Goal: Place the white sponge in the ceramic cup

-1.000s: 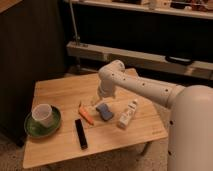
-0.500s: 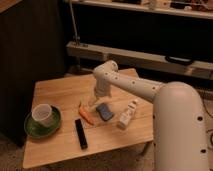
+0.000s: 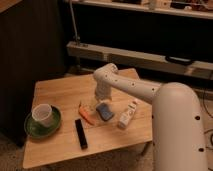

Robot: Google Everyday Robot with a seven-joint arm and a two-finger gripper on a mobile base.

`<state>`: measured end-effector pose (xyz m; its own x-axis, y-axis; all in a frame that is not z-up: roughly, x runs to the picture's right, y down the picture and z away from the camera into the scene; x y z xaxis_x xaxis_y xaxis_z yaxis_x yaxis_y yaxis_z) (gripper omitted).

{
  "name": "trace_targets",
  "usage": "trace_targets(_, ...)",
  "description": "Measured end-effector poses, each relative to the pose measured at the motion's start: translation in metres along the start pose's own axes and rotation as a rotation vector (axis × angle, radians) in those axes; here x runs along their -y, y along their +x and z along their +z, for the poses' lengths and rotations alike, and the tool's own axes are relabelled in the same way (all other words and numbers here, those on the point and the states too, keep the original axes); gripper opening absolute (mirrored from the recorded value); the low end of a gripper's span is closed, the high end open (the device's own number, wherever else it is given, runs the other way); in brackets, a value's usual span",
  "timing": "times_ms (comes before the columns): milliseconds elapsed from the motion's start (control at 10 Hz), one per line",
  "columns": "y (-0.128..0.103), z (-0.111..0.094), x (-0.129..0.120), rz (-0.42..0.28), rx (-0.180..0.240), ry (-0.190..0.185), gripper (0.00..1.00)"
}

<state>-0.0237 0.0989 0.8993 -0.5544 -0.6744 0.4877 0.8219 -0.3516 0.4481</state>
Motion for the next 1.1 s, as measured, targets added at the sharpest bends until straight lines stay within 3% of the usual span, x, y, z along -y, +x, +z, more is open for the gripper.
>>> trace_targets(200,-0.009,0.014,-0.003,0.0,0.028,-0.008,0.78)
trace_targets(600,-0.011,0.017,-0.002,0.021,0.039,-0.016,0.37)
trace_targets(900,-0.002,-0.014,0.013,0.039,-0.021,-0.018,0.06)
trace_targets(1100,0.008,-0.053,0.028,0.045,-0.089,0.014,0.0)
